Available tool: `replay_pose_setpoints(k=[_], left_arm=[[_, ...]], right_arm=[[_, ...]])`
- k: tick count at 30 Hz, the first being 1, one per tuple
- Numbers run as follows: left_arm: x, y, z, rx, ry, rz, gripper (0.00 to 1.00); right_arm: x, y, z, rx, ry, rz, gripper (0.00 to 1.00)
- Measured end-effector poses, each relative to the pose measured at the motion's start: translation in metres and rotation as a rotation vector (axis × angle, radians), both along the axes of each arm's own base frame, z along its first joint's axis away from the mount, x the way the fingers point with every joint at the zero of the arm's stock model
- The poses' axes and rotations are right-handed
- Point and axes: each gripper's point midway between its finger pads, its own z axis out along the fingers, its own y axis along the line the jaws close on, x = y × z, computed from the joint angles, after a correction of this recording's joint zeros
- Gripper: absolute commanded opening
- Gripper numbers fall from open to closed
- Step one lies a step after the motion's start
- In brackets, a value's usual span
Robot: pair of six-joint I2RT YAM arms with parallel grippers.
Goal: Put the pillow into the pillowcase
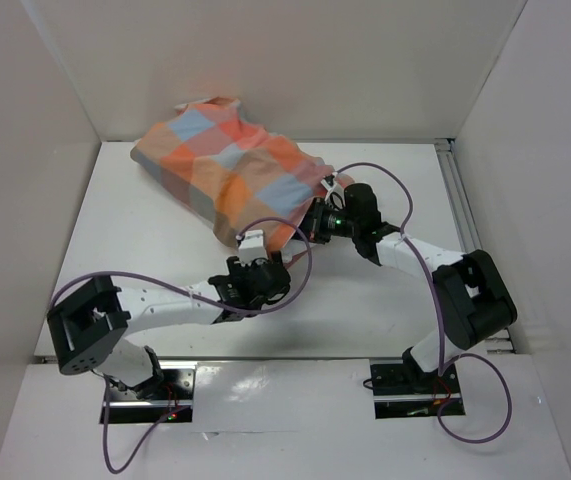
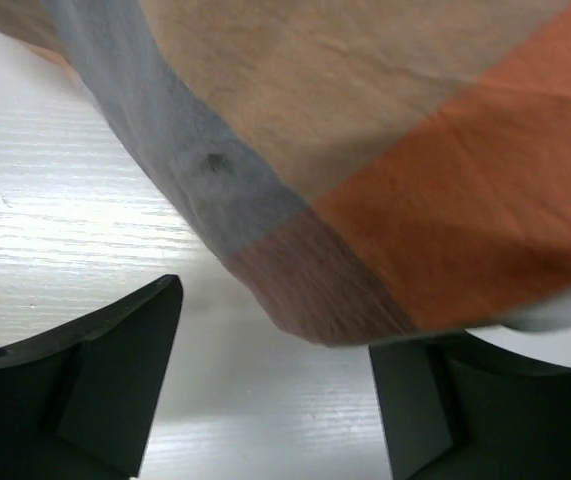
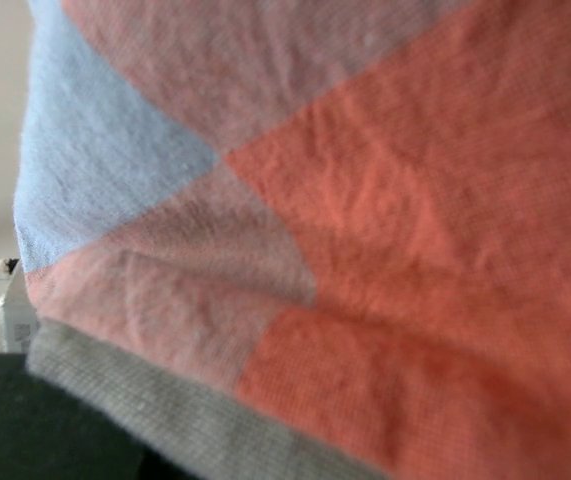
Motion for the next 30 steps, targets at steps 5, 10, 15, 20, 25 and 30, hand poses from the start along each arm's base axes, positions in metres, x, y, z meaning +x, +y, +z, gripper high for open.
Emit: replay_pose_setpoints(k=[5,10,15,20,25,30], left_arm=[[0.008,0.008,-0.011,0.034,0.004,0.071,0.47],[0.011,0.021,-0.013,0.044,0.003,0.133,0.0],[0.007,0.024,0.017,-0.023,-0.03,0.132,0.0],[-0.017,0.016,0.077,-0.199,-0.108,0.018,0.0],[-0.033,0.015,0.1,-0.233,-0.135,-0.079,0.0],[-0.051,-0.006,0.113,-0.201,-0.114,-0.262,0.0]], right_arm=[[0.0,0.0,0.0,0.0,0.0,0.0,0.0],[0.0,0.0,0.0,0.001,0.0,0.001,0.0],[0.0,0.001,0.001,0.003,-0.002,0.003,0.0],[-0.002,0.019,-0.001,0.015,0.005,0.049,0.0],[0.0,0.059,0.004,0.049,-0.016,0.134,0.0],[0.01,0.078,0.026,0.076,-0.069,0.128,0.0]])
